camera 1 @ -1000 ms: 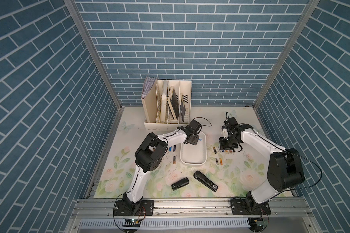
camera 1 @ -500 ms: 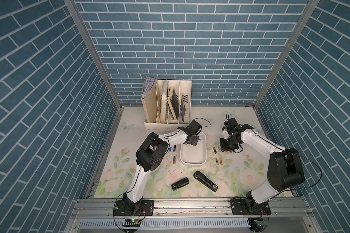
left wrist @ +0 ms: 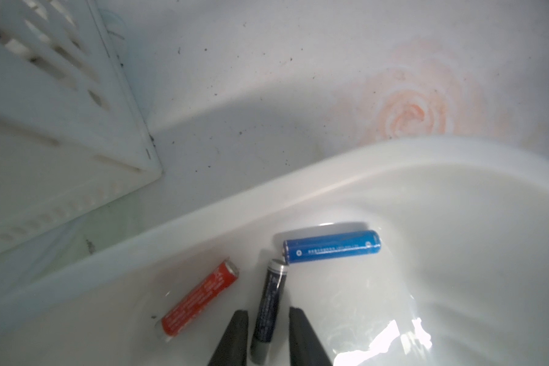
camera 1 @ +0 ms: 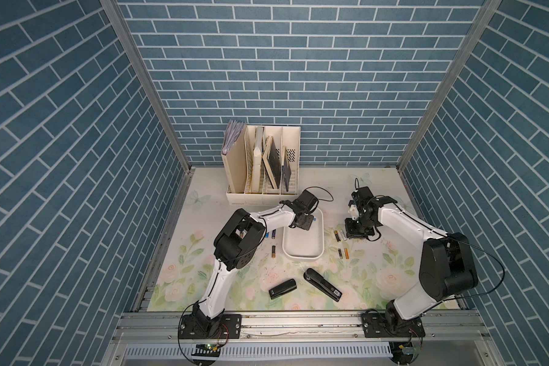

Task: Take the batteries out of the storage box
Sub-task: Pick up the battery from the storage box.

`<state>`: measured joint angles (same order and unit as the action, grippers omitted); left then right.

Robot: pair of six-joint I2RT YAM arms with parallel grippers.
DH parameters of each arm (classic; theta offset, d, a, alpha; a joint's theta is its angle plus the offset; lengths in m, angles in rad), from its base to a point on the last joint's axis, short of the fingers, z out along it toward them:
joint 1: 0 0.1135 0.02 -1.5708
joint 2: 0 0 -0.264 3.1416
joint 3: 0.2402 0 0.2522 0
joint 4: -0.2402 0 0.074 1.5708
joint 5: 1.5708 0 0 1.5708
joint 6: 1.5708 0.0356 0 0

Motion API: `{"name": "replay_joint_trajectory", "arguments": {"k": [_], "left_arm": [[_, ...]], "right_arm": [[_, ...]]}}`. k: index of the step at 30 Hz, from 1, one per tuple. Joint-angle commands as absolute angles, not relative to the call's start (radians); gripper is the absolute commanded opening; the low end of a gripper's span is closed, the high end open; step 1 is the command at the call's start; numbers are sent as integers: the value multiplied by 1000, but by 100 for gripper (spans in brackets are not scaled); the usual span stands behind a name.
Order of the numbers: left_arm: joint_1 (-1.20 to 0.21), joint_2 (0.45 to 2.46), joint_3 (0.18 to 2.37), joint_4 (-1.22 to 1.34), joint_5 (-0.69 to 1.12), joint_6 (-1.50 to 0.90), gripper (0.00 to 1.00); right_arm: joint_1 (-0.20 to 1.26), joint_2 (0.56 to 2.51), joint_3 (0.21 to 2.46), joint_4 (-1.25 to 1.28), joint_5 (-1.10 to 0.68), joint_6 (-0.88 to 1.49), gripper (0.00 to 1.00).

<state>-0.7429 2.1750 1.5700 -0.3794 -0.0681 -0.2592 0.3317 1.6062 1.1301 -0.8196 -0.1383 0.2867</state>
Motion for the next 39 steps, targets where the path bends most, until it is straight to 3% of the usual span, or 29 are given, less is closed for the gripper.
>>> {"name": "replay_joint_trajectory", "arguments": {"k": [1, 9, 39], "left_arm": [[-745, 2194, 1579, -405, -83, -264, 32], [-746, 2232, 1620, -437, -76, -259, 24], [-746, 2130, 1550, -465, -63, -312, 21]], "right_arm": [[327, 1589, 1120, -828, -137, 261, 23], [324, 1585, 1118, -828, -139, 262, 23], [322, 1599, 1138, -802, -172, 259, 23]]}}
